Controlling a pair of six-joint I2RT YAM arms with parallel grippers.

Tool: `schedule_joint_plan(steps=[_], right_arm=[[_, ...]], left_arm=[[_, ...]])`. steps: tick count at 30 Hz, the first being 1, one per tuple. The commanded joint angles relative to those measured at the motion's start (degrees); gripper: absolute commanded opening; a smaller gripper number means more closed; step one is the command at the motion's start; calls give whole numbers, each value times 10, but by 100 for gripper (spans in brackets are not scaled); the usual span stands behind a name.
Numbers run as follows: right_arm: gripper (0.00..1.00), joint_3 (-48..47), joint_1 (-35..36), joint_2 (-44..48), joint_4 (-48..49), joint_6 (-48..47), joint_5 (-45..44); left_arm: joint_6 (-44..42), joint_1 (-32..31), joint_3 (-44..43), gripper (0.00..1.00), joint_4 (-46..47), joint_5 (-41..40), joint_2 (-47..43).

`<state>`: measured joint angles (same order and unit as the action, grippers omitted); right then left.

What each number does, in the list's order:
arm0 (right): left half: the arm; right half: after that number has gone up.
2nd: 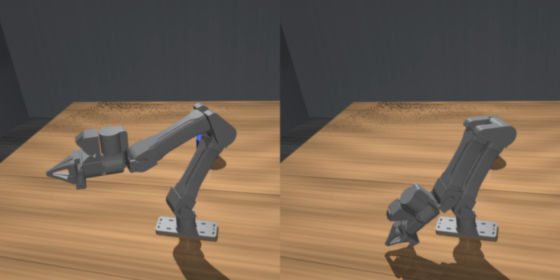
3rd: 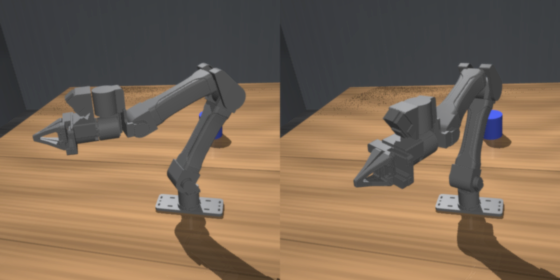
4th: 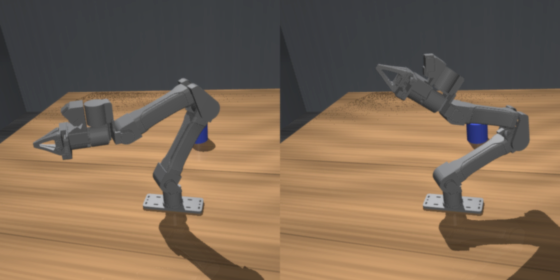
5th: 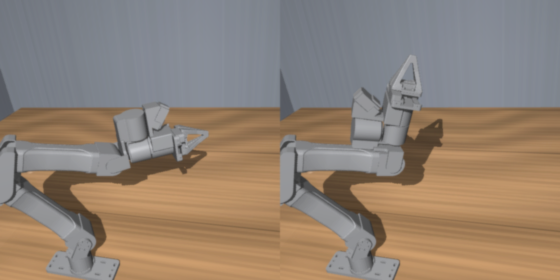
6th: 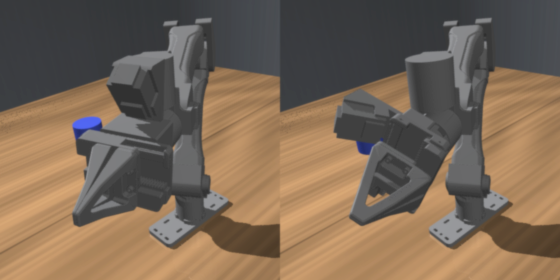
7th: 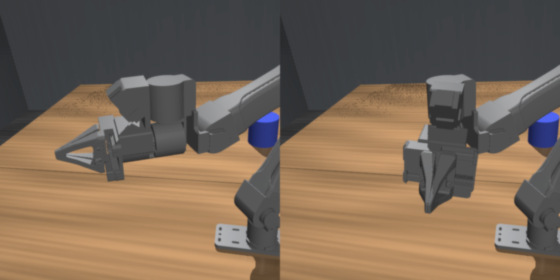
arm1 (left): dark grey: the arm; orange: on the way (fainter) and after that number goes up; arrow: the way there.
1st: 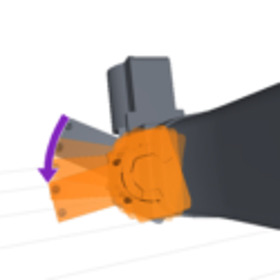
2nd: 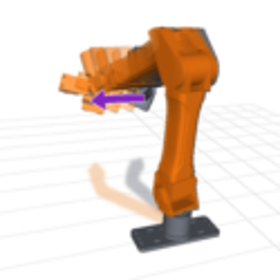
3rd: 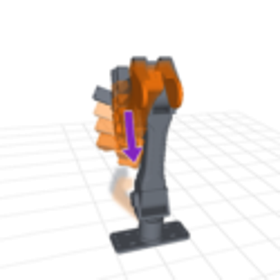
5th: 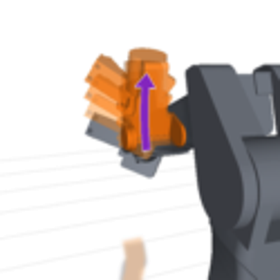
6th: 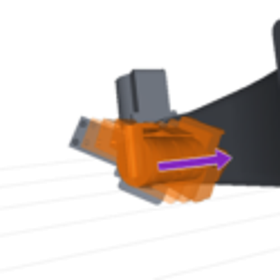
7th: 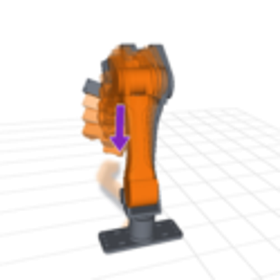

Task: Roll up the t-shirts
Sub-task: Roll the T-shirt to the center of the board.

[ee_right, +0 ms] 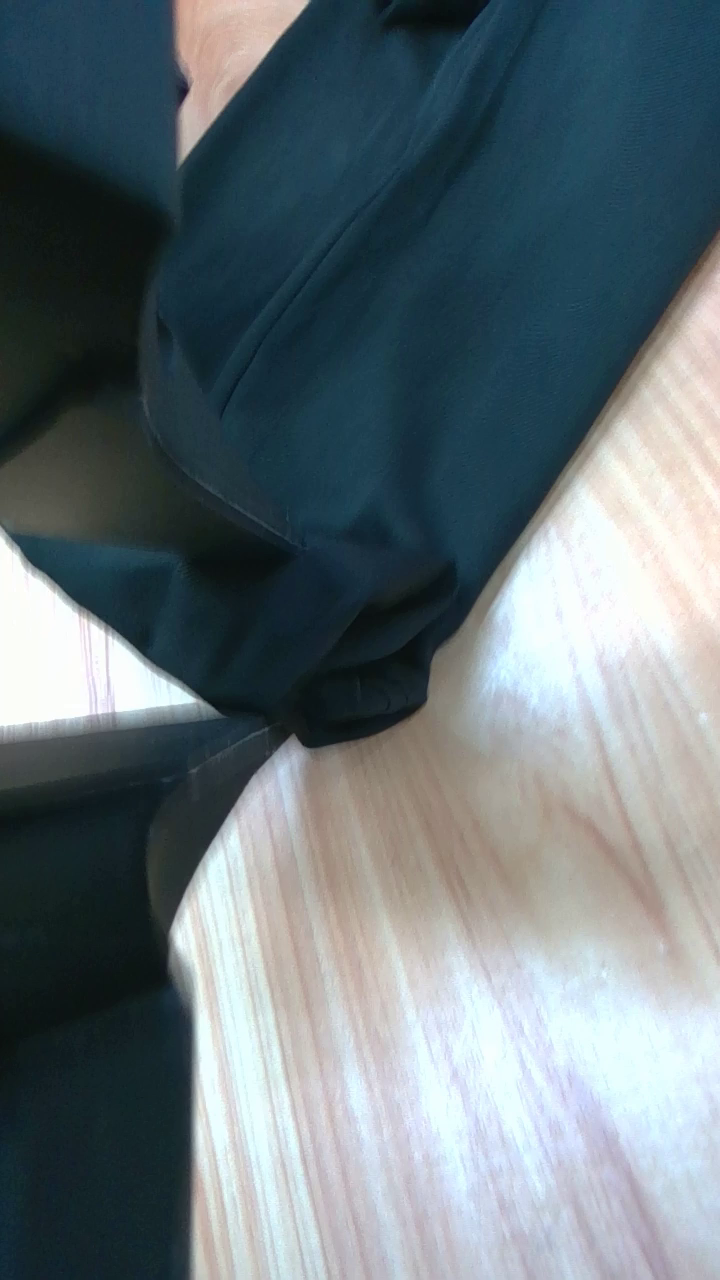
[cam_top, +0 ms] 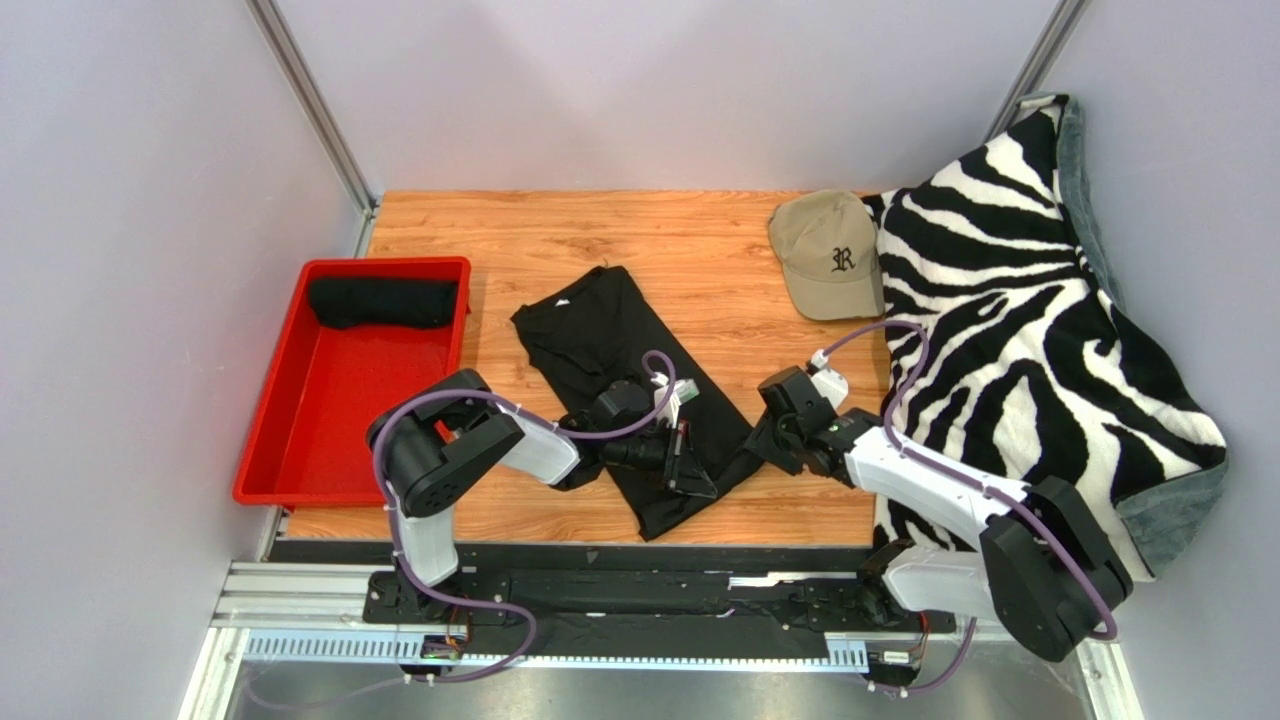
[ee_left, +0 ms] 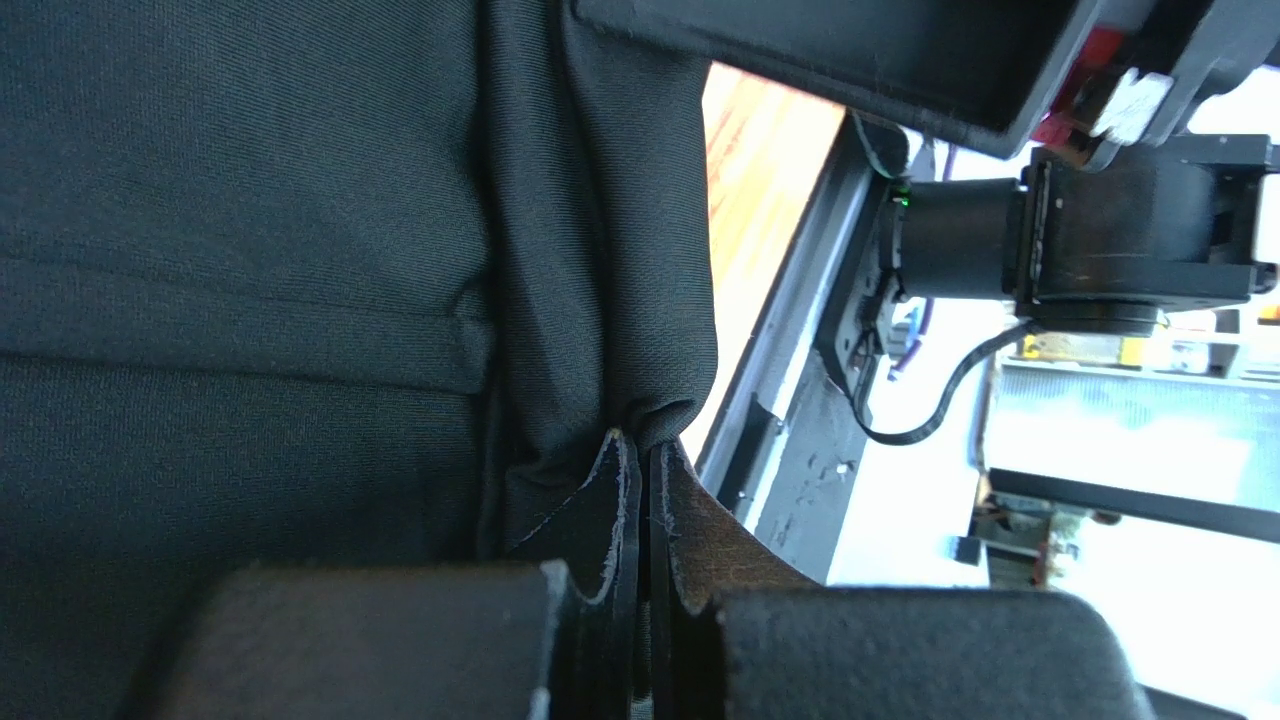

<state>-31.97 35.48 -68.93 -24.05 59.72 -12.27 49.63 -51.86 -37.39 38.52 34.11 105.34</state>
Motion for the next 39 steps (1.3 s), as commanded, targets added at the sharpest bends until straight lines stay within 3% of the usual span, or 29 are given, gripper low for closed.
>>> schedule_joint_plan(steps=[1, 5, 11, 12, 18, 25, 32, 38, 39], right_arm=[[35, -49, -2, -26, -48, -9, -10], [18, -64, -15, -53, -78, -21, -5], [1, -112, -23, -96, -120, -43, 0], [0, -121, -23, -112, -138, -45, -1], [0, -200, -24, -179, -231, -58, -27], [0, -264, -23, -243, -303, -56, -43], [0, -301, -23, -287, -338, -52, -44], [0, -312, -23, -308, -345, -53, -39], [0, -314, -23, -311, -345, -54, -38]], left_arm=[[16, 1, 6, 0, 38, 28, 6], [14, 2, 6, 0, 38, 34, 7], [1, 2, 8, 3, 27, 35, 7], [-7, 2, 9, 10, 22, 32, 0], [-66, 1, 10, 30, -52, -9, -50], [-141, -9, 6, 40, -161, -109, -133], [-243, -103, -23, 45, -268, -299, -212], [-301, -177, -74, 50, -333, -432, -197], [-305, -185, -87, 55, -347, -446, -190]])
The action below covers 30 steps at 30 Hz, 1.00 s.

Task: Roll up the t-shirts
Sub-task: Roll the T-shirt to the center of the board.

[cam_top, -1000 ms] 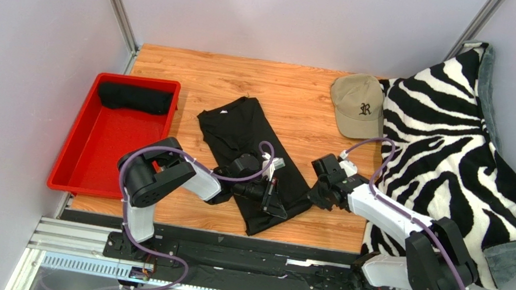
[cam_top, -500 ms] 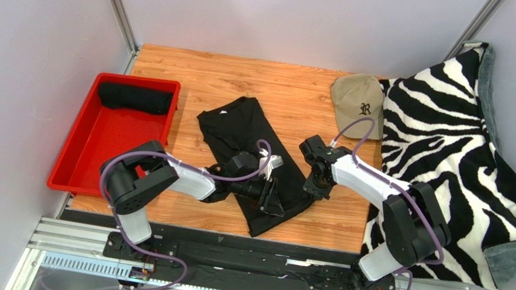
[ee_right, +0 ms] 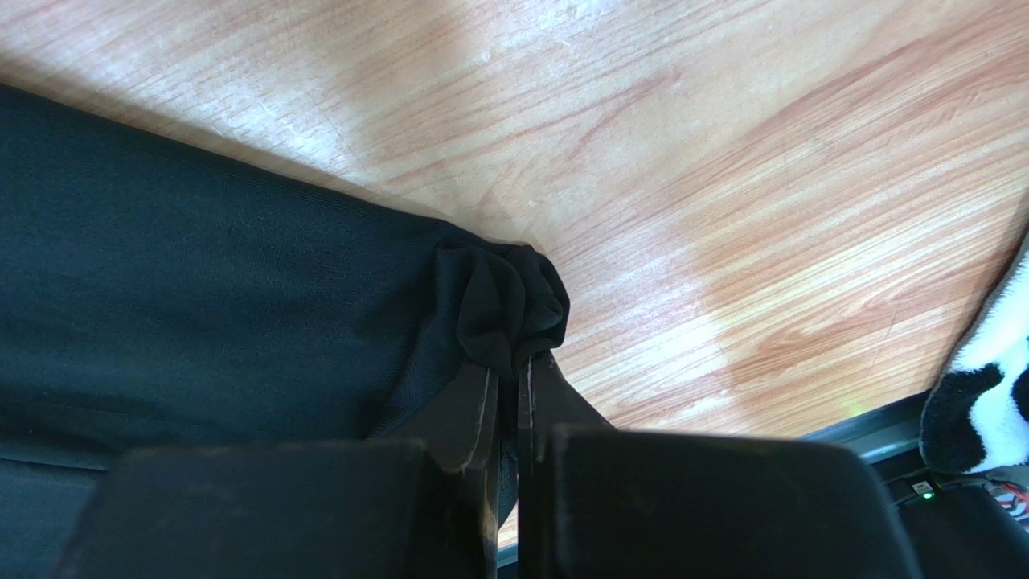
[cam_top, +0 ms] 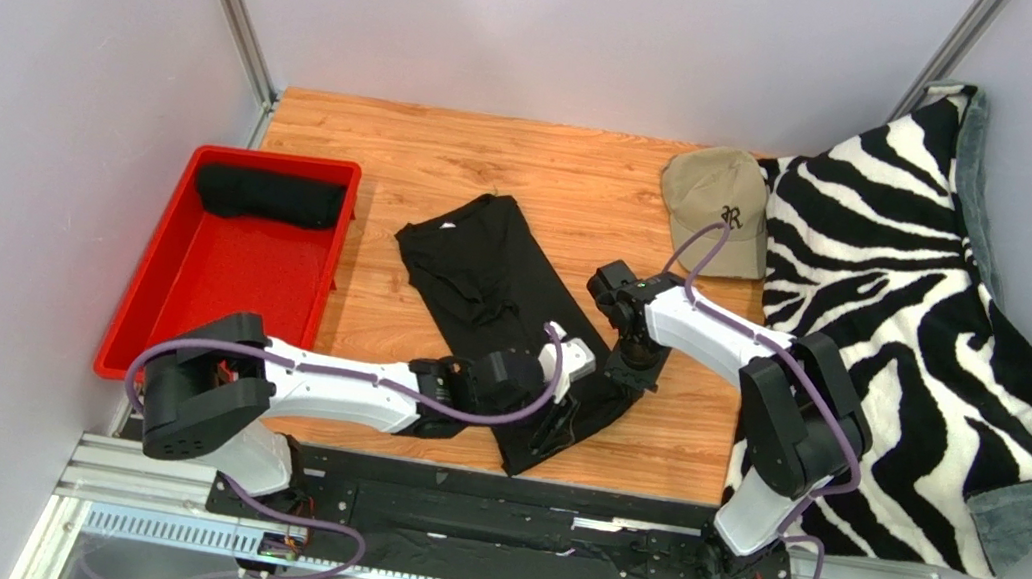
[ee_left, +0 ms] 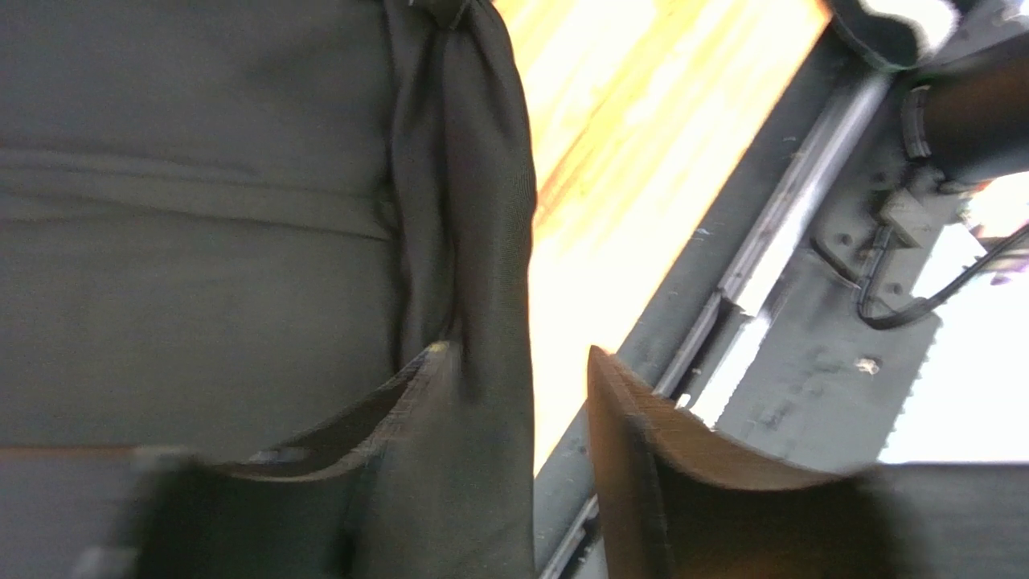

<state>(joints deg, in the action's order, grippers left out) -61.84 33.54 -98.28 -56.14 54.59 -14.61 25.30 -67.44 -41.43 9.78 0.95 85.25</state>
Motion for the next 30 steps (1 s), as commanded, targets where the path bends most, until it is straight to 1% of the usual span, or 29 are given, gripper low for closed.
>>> schedule_joint_plan(steps=[1, 8, 10, 15, 21, 24, 25, 26, 27, 28, 29, 30], right_arm=[[0, -15, -3, -20, -24, -4, -15], [0, -16, -4, -33, -22, -4, -13], [0, -15, -4, -37, -20, -4, -10], [0, -13, -4, -39, -18, -3, -9], [0, -13, -4, -38, -18, -3, -8], [0, -9, -3, -33, -11, -4, -4], [0, -8, -4, -31, -10, -4, -2], [1, -5, -4, -29, -4, -4, -1], [13, -3, -4, -22, 0, -5, 2], [21, 1, -3, -17, 5, -8, 8], [28, 13, -3, -7, 20, -11, 12], [47, 20, -3, 17, 30, -12, 13]], left_arm=[[-67, -41, -54, 56, -66, -138, 17], [-107, -95, -98, 57, -95, -212, 68], [-114, -107, -114, 57, -121, -235, 80], [-132, -136, -131, 58, -131, -283, 109], [-126, -145, -141, 54, -139, -314, 140], [-122, -144, -137, 43, -129, -320, 147], [-122, -145, -137, 29, -128, -320, 149], [-119, -144, -137, 23, -126, -318, 155], [-111, -140, -134, 17, -122, -309, 156], [-106, -137, -130, 8, -117, -299, 155], [-101, -133, -119, 4, -102, -285, 149], [-92, -125, -111, 3, -99, -255, 143]])
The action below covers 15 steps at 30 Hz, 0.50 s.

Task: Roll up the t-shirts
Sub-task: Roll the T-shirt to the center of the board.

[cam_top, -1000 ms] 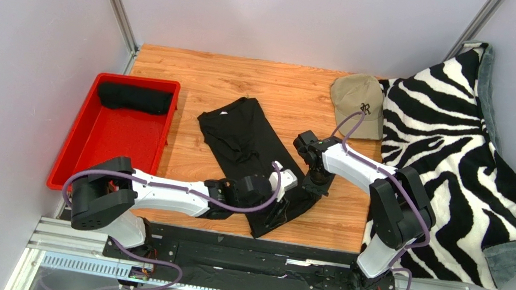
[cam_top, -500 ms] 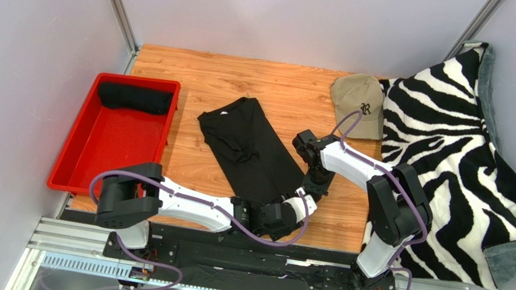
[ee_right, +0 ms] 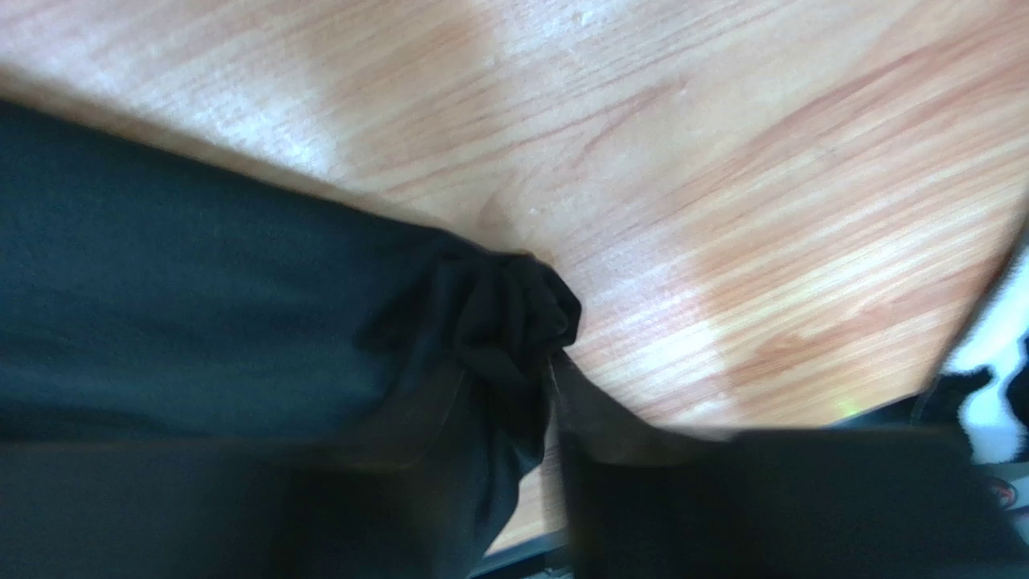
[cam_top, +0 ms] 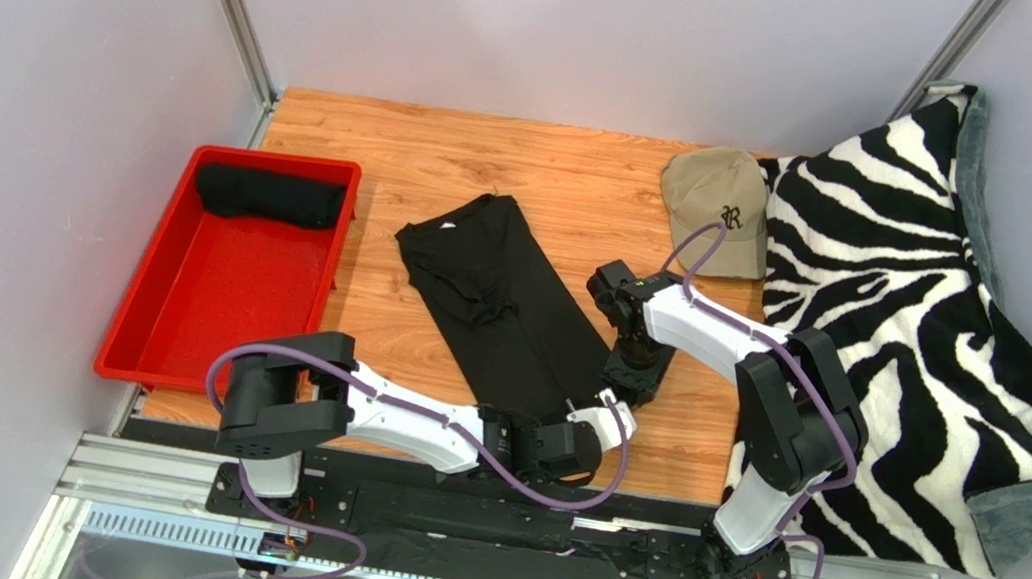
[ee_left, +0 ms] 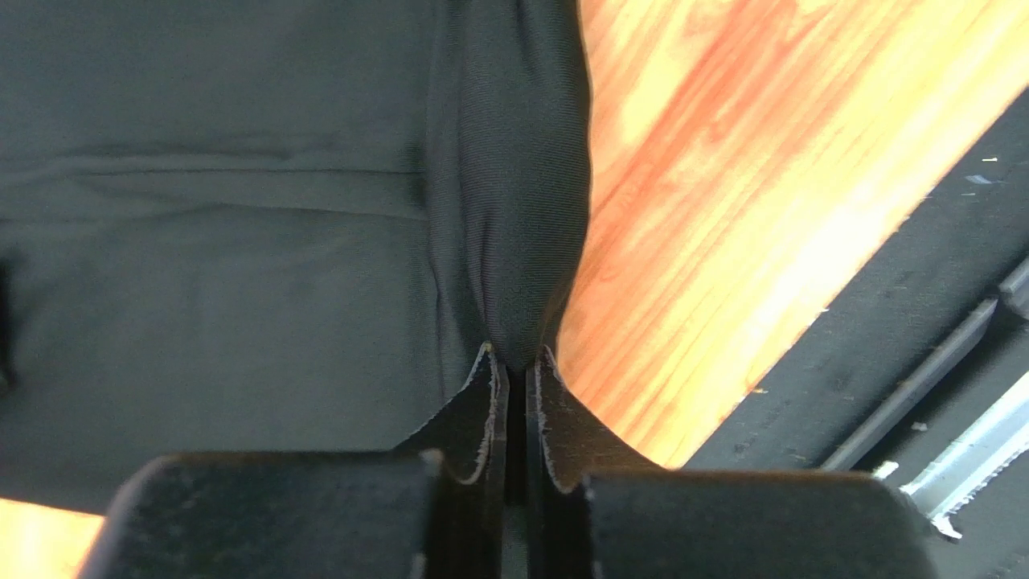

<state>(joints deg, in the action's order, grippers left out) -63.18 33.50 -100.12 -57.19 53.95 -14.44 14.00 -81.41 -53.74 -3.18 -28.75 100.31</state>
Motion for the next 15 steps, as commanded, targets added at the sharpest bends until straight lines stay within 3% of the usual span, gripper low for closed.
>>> schedule_joint_plan(steps=[1, 3, 4, 10, 15], right_arm=[[58, 41, -4, 53, 62, -9, 13], [78, 60, -4, 108, 80, -9, 9], [82, 64, -4, 126, 97, -9, 1], [85, 83, -4, 259, 130, -8, -57], [85, 163, -5, 369, 196, 12, -61]], left_arm=[[25, 19, 20, 1, 52, 55, -19], [37, 39, 41, 0, 77, 112, -29], [45, 47, 46, 0, 84, 135, -37], [122, 112, 103, 0, 152, 277, -68], [188, 178, 136, 0, 211, 424, -57]])
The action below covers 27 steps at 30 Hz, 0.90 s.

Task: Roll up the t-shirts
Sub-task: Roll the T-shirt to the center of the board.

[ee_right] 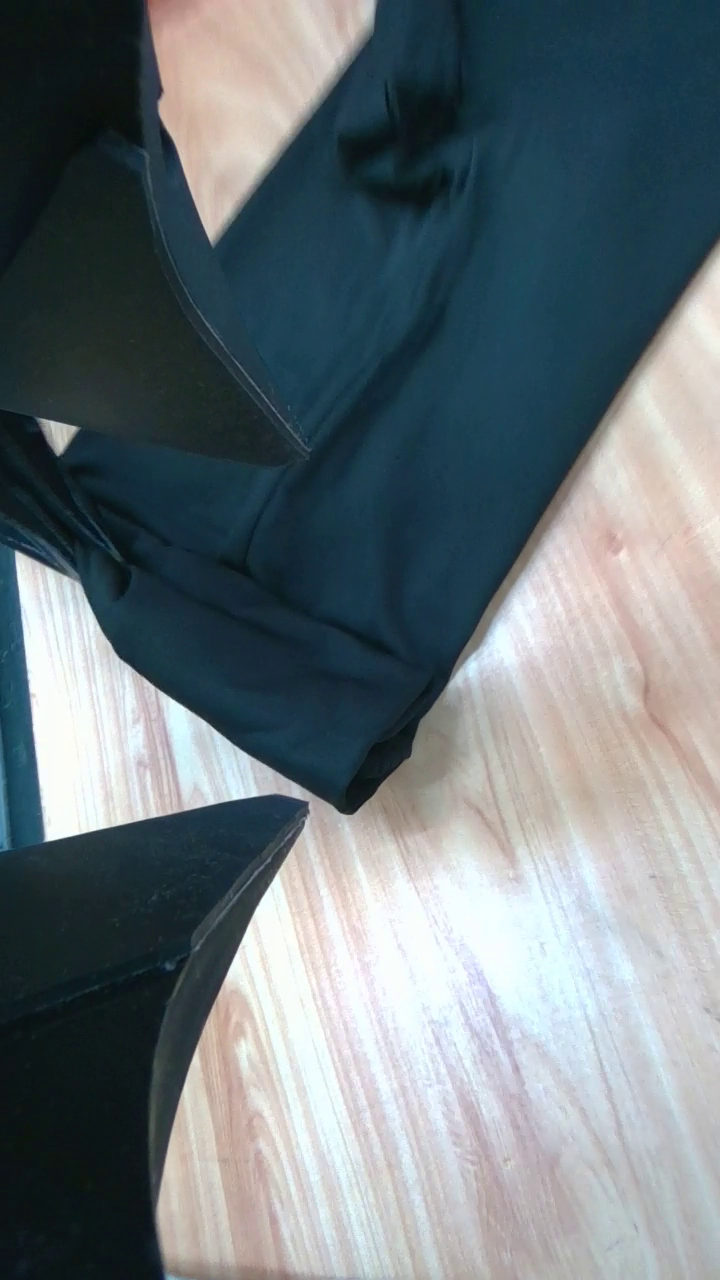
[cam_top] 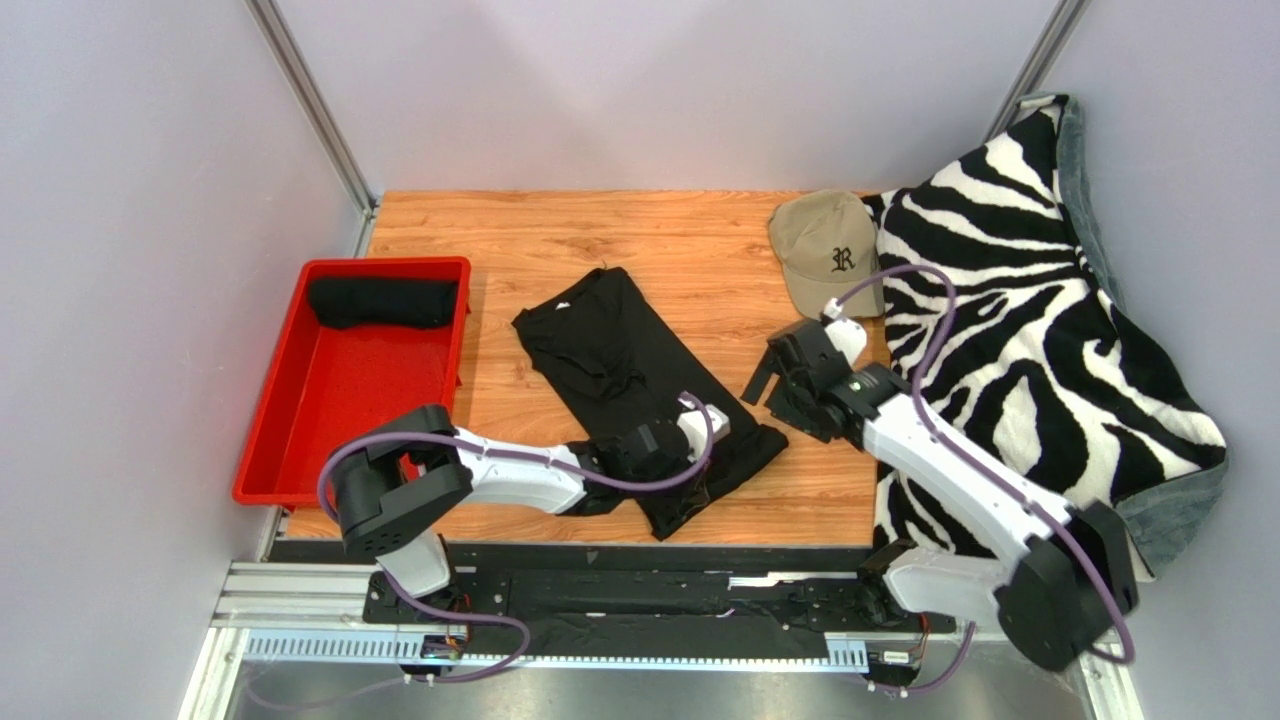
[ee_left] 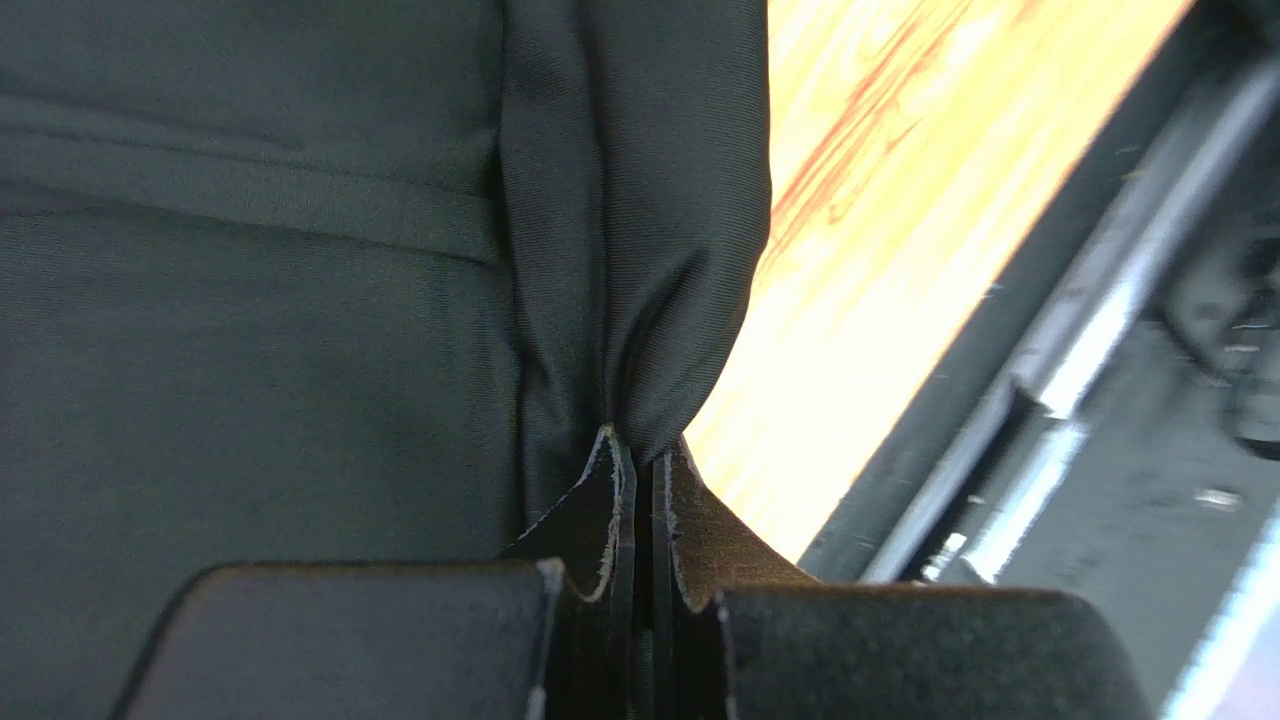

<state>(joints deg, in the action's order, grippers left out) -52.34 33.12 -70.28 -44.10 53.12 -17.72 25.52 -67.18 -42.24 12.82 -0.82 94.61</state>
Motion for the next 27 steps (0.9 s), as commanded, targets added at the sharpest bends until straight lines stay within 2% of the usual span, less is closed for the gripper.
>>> schedule_joint_plan(steps=[1, 12, 20, 22, 23, 25, 27], right_arm=[[85, 79, -1, 84, 75, 26, -26], [81, 245, 33, 230, 178, 97, 15], [75, 275, 96, 248, 197, 138, -14], [68, 279, 108, 227, 212, 142, -12], [58, 278, 112, 219, 215, 146, -13], [52, 279, 122, 206, 228, 147, -14], [51, 276, 125, 190, 231, 147, -19]], left_arm=[[93, 42, 25, 0, 61, 160, 7], [282, 141, 75, 0, 177, 339, 86], [320, 182, 78, 0, 172, 395, 101], [323, 185, 76, 0, 167, 400, 103], [326, 188, 77, 0, 167, 404, 103], [333, 191, 77, 0, 174, 411, 109], [333, 194, 77, 0, 172, 415, 111]])
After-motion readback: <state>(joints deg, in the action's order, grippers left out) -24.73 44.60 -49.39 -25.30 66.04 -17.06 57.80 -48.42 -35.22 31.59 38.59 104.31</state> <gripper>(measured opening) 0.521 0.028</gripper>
